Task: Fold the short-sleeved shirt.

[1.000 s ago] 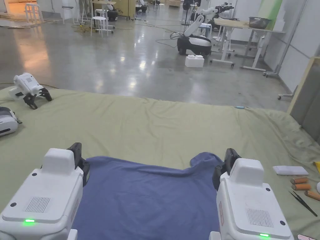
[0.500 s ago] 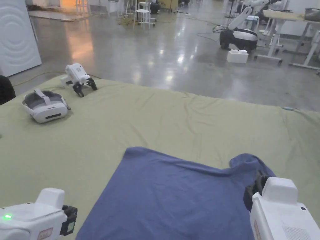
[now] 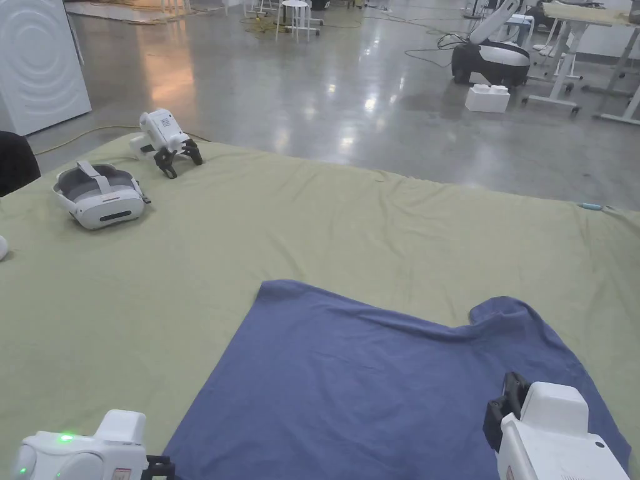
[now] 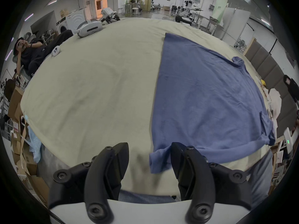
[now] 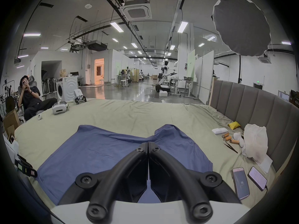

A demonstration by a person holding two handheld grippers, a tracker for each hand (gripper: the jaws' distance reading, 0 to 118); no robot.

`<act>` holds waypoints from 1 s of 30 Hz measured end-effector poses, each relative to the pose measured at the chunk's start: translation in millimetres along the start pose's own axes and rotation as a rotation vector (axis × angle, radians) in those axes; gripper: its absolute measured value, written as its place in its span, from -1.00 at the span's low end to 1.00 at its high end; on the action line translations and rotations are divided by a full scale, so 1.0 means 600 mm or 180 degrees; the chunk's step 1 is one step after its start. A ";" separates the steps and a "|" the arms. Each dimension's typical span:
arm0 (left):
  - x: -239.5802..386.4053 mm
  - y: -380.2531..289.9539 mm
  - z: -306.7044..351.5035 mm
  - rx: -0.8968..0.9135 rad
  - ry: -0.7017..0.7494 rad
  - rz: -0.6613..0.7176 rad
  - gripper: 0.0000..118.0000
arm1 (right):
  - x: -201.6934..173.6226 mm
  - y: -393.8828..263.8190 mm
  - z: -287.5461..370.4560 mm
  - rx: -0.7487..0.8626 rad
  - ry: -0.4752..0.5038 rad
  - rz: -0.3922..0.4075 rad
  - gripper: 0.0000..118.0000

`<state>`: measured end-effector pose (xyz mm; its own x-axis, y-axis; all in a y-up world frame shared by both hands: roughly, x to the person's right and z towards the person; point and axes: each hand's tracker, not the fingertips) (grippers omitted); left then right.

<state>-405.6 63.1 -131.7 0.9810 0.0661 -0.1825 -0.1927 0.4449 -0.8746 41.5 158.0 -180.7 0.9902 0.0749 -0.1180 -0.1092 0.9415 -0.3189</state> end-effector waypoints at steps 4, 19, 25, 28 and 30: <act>0.018 -0.001 -0.014 -0.0060 0.0080 -0.0126 -0.18 | 0.013 -0.010 0.005 -0.0054 -0.0046 -0.0010 -1.00; 0.023 0.000 0.034 0.0141 -0.0186 -0.0232 -1.00 | 0.192 -0.094 0.107 -0.1191 -0.0453 0.0071 0.04; 0.034 -0.001 0.062 0.0217 -0.0214 -0.0256 -1.00 | 0.226 -0.160 0.126 -0.1818 -0.0423 -0.0020 0.04; 0.041 -0.001 0.062 0.0200 -0.0197 -0.0271 -1.00 | 0.218 -0.164 0.134 -0.2025 -0.0336 -0.0118 0.04; 0.044 -0.004 0.059 0.0176 -0.0184 -0.0274 -1.00 | 0.205 -0.154 0.132 -0.1766 -0.0116 -0.0075 -0.06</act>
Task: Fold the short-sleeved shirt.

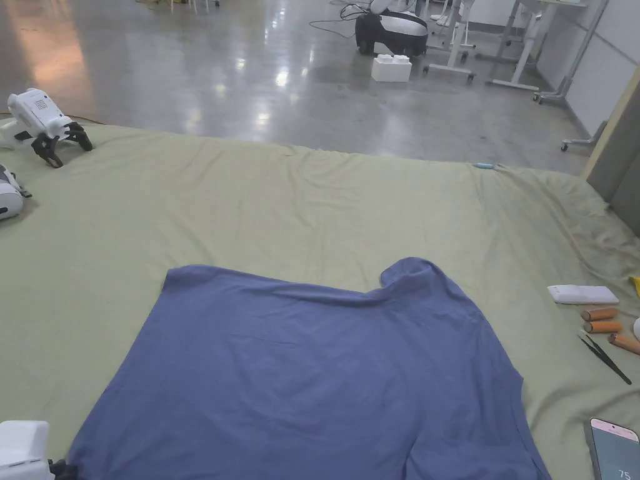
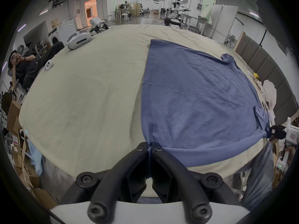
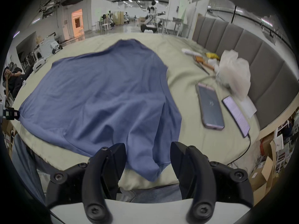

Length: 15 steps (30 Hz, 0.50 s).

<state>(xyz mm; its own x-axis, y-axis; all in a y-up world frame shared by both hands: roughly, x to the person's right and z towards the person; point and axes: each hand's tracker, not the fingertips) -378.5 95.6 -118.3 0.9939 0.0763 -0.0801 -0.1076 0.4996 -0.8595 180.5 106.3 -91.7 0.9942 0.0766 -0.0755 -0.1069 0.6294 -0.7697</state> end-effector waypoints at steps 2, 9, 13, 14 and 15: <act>-0.005 0.000 -0.008 -0.0014 0.0013 -0.0010 -1.00 | -0.001 -0.005 0.010 -0.0174 -0.0013 -0.0017 -0.38; 0.002 -0.013 -0.005 -0.0029 0.0019 0.0008 -1.00 | 0.010 -0.040 -0.047 -0.0255 0.0188 -0.0102 -0.89; -0.008 -0.008 0.001 0.0054 0.0007 0.0027 -1.00 | 0.040 -0.054 -0.053 -0.0380 0.0131 -0.0089 -0.93; -0.009 -0.004 0.005 0.0130 -0.0013 0.0047 -1.00 | 0.047 -0.057 -0.038 -0.0332 0.0136 -0.0078 -0.93; -0.009 0.000 0.013 0.0210 -0.0036 0.0060 -1.00 | 0.045 -0.040 -0.028 -0.0310 0.0113 -0.0049 -0.93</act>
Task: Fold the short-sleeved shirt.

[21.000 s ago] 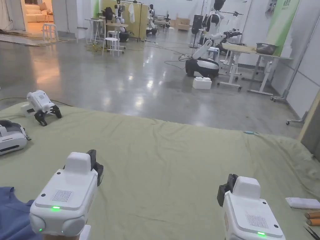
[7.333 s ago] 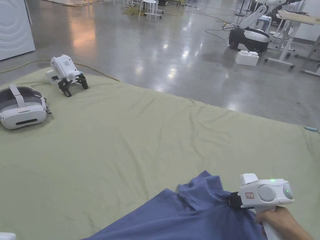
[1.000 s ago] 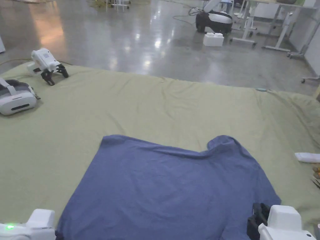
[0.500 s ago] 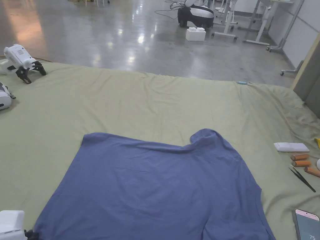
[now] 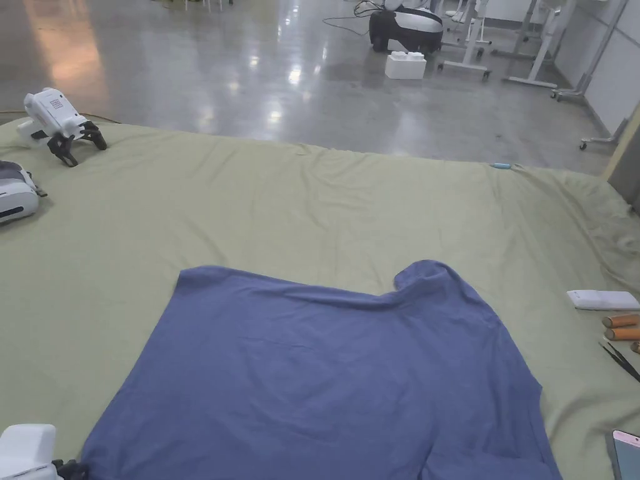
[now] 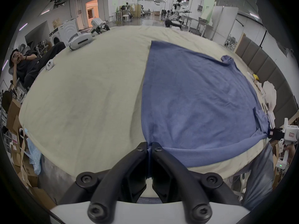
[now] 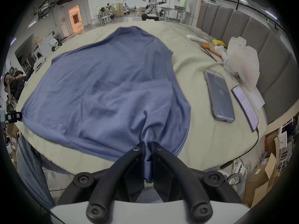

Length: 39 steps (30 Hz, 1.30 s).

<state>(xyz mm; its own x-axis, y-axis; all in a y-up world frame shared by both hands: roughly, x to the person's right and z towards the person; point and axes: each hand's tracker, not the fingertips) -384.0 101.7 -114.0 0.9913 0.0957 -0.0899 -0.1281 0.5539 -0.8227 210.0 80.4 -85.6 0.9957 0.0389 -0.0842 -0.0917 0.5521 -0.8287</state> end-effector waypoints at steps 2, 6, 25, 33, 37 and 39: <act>0.004 0.015 0.014 0.0130 -0.0022 -0.0013 -1.00 | -0.005 0.037 0.017 0.0054 0.0014 0.0004 -0.93; 0.018 0.076 0.022 0.0374 -0.0014 -0.0070 -1.00 | -0.003 0.118 0.027 0.0241 0.0030 0.0055 -0.93; 0.036 0.310 -0.230 -0.0097 0.0160 -0.0034 -1.00 | 0.015 0.383 -0.219 -0.0110 -0.0101 0.0111 -0.92; 0.038 0.289 -0.224 0.0268 0.0233 -0.0195 -0.03 | 0.012 0.356 -0.205 0.0318 -0.0054 -0.0079 -0.16; 0.066 0.280 -0.156 0.0804 0.0173 -0.0378 -0.02 | -0.018 0.357 -0.146 0.0972 -0.0083 -0.0051 0.15; 0.088 0.272 -0.113 0.1142 0.0163 -0.0458 -0.03 | -0.038 0.355 -0.108 0.1377 -0.0074 -0.0101 0.15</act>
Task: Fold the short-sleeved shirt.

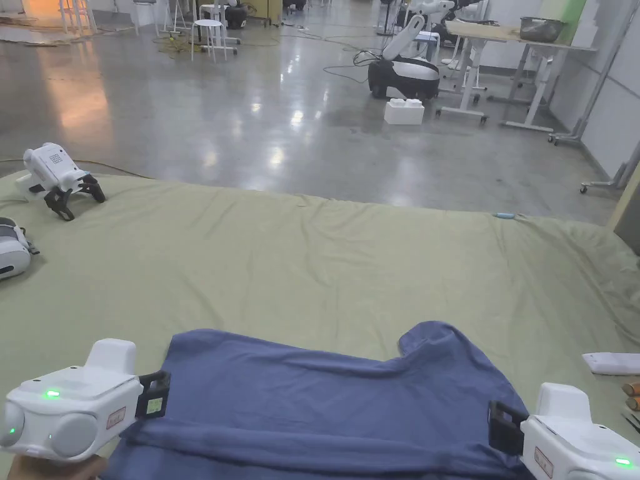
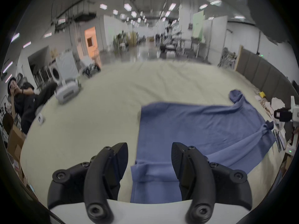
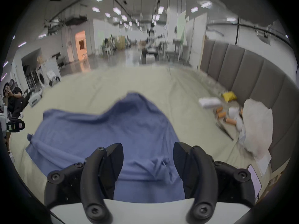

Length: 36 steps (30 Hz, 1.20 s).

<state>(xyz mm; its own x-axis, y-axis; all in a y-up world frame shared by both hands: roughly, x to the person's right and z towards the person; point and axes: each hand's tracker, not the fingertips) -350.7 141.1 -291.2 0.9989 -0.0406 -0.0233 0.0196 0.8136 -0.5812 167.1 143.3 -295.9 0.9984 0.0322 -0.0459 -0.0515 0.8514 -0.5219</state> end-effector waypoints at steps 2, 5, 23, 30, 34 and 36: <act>0.016 0.006 0.040 0.0297 0.0007 -0.0017 -0.08 | -0.028 0.017 0.033 0.0361 0.0043 -0.0105 0.15; 0.046 0.014 0.095 0.0700 0.0035 -0.0056 -0.30 | -0.065 0.030 0.088 0.0858 0.0000 -0.0161 0.12; 0.107 -0.011 0.258 0.1598 0.0306 0.0114 -1.00 | -0.173 0.036 0.222 0.1694 -0.0114 0.0016 -1.00; 0.037 -0.022 0.179 0.0615 0.0310 0.0220 -1.00 | -0.171 0.021 0.205 0.1484 -0.0033 0.0100 -1.00; -0.017 -0.037 0.096 -0.0118 0.0072 0.0240 -1.00 | -0.164 0.004 0.188 0.1336 -0.0011 0.0126 -1.00; -0.041 -0.049 0.051 -0.0419 0.0097 0.0243 -0.99 | -0.162 -0.003 0.178 0.1248 0.0005 0.0156 -1.00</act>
<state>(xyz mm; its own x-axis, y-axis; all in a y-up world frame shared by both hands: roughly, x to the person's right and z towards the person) -374.3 135.6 -248.8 0.9955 -0.0008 -0.0950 -0.0641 0.7319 -0.6783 72.2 194.5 -199.1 0.9949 0.0774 -0.0643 -0.0865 0.9842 -0.1542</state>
